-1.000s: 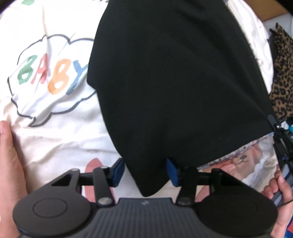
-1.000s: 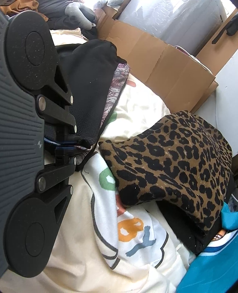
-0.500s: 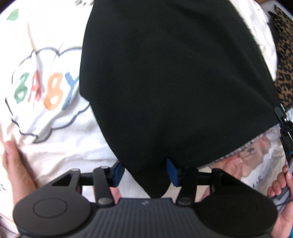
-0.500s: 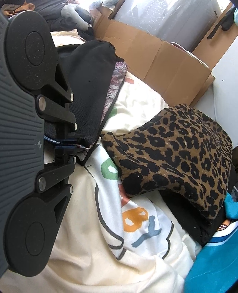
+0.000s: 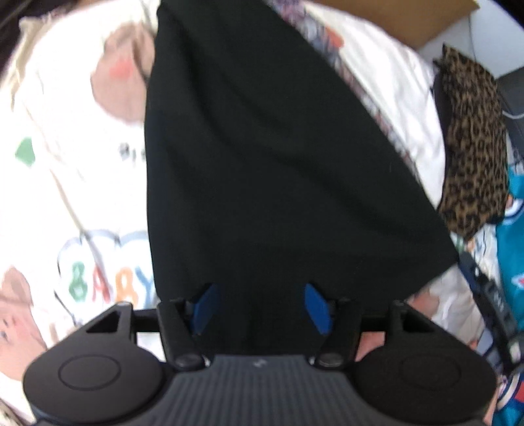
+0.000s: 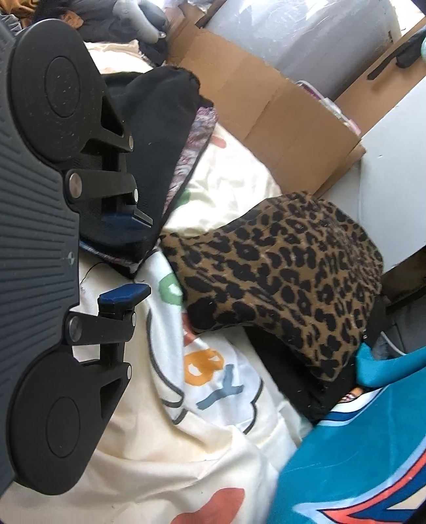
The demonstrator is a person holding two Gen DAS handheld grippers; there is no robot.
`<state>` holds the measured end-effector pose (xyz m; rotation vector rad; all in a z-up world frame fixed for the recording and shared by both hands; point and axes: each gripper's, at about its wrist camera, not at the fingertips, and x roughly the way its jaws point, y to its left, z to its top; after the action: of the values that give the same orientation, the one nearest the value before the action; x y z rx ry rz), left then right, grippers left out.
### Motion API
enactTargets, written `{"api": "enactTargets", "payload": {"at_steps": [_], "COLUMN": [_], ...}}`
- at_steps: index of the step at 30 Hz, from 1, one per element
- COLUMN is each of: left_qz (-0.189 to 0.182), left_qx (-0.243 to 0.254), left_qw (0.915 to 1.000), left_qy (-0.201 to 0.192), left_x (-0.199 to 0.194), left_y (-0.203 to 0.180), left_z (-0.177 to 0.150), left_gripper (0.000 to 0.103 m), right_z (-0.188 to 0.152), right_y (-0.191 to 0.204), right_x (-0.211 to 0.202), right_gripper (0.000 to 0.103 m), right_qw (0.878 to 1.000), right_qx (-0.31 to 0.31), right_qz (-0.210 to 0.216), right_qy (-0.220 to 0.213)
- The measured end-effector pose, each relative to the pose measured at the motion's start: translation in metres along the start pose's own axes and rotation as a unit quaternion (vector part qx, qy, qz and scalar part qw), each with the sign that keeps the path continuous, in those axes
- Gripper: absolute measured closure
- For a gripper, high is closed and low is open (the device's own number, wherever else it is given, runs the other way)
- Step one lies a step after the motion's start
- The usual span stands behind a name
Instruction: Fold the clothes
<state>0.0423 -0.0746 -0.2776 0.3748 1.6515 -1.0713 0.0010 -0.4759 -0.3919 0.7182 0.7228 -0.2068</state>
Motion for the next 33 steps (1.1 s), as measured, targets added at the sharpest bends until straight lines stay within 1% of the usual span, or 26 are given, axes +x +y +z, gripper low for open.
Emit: {"api": "enactTargets", "payload": {"at_steps": [4, 8, 12, 13, 15, 19, 22, 24, 28, 29, 31, 33], "left_qz": [0.009, 0.014, 0.021, 0.022, 0.025, 0.034, 0.043, 0.046, 0.046, 0.046, 0.041, 0.040], "left_qx": [0.008, 0.010, 0.012, 0.012, 0.013, 0.019, 0.024, 0.022, 0.015, 0.013, 0.010, -0.001], "left_qw": [0.9995, 0.9983, 0.9967, 0.9962, 0.9951, 0.9926, 0.9893, 0.9870, 0.9843, 0.9843, 0.9861, 0.9869], "left_qy": [-0.030, -0.055, -0.078, -0.084, -0.095, -0.115, -0.137, -0.152, -0.170, -0.170, -0.160, -0.157], "left_x": [-0.012, -0.021, -0.025, -0.029, -0.038, -0.041, -0.064, -0.072, -0.060, -0.062, -0.046, -0.038], "left_y": [-0.001, 0.003, 0.003, 0.003, 0.003, -0.002, 0.015, 0.018, 0.009, 0.011, 0.012, 0.012], "left_z": [0.039, 0.077, 0.110, 0.109, 0.096, 0.120, 0.126, 0.141, 0.182, 0.189, 0.210, 0.228], "left_gripper": [0.039, 0.039, 0.039, 0.039, 0.035, 0.034, 0.034, 0.034, 0.034, 0.035, 0.040, 0.040], "right_z": [0.003, 0.005, 0.008, 0.008, 0.010, 0.014, 0.017, 0.018, 0.019, 0.019, 0.018, 0.017], "right_y": [0.007, 0.014, 0.014, 0.014, 0.017, 0.024, 0.032, 0.038, 0.051, 0.054, 0.060, 0.065], "right_x": [-0.003, -0.004, -0.005, -0.005, -0.004, 0.000, 0.003, 0.005, 0.012, 0.013, 0.017, 0.021], "right_gripper": [0.057, 0.057, 0.057, 0.057, 0.057, 0.057, 0.057, 0.057, 0.057, 0.057, 0.057, 0.057], "right_qw": [1.000, 0.999, 0.999, 0.999, 0.998, 0.998, 0.997, 0.997, 0.996, 0.996, 0.996, 0.995], "right_qx": [-0.018, -0.036, -0.036, -0.039, -0.045, -0.052, -0.057, -0.060, -0.071, -0.075, -0.084, -0.097], "right_qz": [0.002, -0.002, -0.005, -0.006, -0.004, 0.003, 0.010, 0.013, 0.022, 0.024, 0.027, 0.030], "right_qy": [-0.013, -0.025, -0.034, -0.036, -0.038, -0.039, -0.041, -0.043, -0.039, -0.037, -0.032, -0.024]}}
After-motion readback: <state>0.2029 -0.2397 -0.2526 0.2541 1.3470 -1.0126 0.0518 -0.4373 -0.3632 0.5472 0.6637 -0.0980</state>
